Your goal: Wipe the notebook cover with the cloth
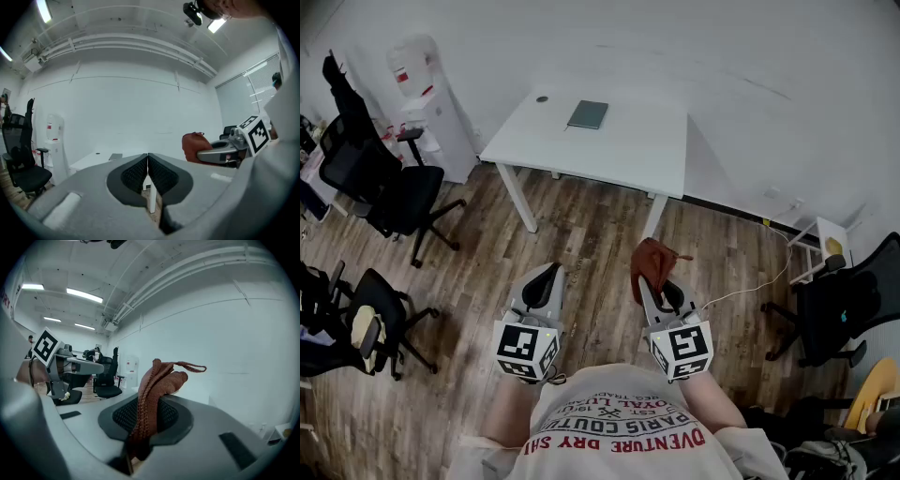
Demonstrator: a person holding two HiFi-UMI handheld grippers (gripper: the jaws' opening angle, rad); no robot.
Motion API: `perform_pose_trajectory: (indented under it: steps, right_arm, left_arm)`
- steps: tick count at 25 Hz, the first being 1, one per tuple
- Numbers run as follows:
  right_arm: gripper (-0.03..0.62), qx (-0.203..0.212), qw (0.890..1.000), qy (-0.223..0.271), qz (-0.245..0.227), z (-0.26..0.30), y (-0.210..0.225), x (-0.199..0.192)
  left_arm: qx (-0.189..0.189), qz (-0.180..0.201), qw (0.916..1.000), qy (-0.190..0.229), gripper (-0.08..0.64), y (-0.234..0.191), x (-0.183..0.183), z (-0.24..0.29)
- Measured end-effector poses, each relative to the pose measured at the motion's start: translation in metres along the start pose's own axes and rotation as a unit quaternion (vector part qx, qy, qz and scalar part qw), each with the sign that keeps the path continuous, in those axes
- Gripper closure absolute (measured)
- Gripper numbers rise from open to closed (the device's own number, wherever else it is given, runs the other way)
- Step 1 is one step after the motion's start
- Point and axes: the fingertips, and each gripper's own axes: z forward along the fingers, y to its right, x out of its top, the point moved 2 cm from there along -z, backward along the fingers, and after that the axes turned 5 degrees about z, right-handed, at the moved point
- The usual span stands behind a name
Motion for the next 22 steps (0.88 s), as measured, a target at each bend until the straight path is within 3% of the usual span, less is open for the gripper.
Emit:
perform_pose_trajectory:
  steps: [11, 22]
  right_arm:
    - [0.518, -0.006, 1.0, -0.003, 0.016, 0.003, 0.008, -0.01]
    - [0.517, 0.011, 0.999, -0.013, 0.048, 0.015, 0.016, -0.026]
  left_arm:
    - [-0.018, -0.008, 0.9998, 0.0, 0.549, 0.008, -0.003, 0.012]
    - [-0.006, -0.014, 0.9996, -0.026, 0.549, 0.007, -0.016, 0.013]
